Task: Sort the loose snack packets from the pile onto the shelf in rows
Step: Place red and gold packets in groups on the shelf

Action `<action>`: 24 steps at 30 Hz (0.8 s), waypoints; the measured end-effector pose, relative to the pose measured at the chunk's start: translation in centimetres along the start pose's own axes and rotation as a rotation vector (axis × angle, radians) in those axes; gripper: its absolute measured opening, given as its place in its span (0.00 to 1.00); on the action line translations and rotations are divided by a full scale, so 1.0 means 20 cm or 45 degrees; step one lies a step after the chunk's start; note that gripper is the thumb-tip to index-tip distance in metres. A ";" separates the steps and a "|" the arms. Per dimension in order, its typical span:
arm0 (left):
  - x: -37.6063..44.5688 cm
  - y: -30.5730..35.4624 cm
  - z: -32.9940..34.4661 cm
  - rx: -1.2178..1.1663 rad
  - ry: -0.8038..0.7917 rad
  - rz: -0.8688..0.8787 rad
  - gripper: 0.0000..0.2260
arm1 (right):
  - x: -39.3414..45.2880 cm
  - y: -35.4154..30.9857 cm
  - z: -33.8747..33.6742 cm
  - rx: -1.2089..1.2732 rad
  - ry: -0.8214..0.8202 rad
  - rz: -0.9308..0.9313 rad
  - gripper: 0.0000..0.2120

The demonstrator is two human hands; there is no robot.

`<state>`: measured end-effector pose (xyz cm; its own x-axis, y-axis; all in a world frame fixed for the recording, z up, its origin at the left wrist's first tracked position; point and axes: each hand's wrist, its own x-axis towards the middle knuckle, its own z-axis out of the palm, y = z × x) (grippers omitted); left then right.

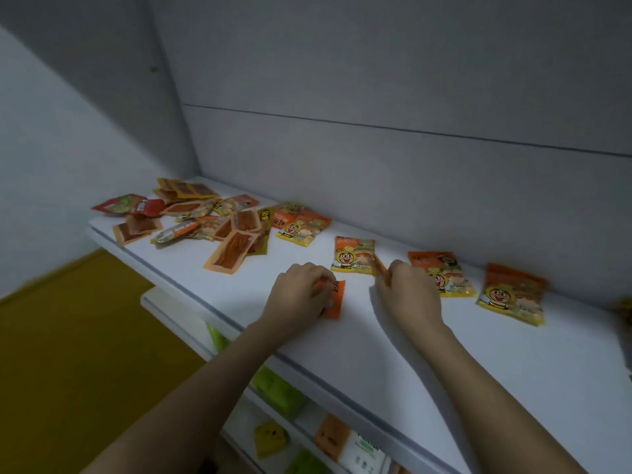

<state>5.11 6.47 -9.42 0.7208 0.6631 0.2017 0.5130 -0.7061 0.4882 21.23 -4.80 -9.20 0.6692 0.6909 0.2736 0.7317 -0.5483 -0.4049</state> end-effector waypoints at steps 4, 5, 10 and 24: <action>0.09 0.01 0.00 -0.205 0.190 0.077 0.09 | 0.09 -0.01 -0.14 0.673 0.023 0.062 0.11; 0.12 0.02 -0.01 -0.338 0.202 0.054 0.08 | 0.10 -0.05 -0.16 0.925 -0.075 0.088 0.12; 0.20 0.01 -0.13 -1.166 0.026 -0.069 0.08 | 0.12 -0.26 -0.11 1.387 -0.402 0.172 0.03; 0.21 -0.84 -0.51 -1.161 0.614 -0.334 0.10 | 0.39 -1.04 0.44 0.611 -0.272 -0.156 0.11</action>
<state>-5.30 23.62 -8.18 0.2749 0.9370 0.2155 -0.0620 -0.2063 0.9765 10.10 16.02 -6.37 0.5044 0.8444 0.1804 0.6279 -0.2153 -0.7480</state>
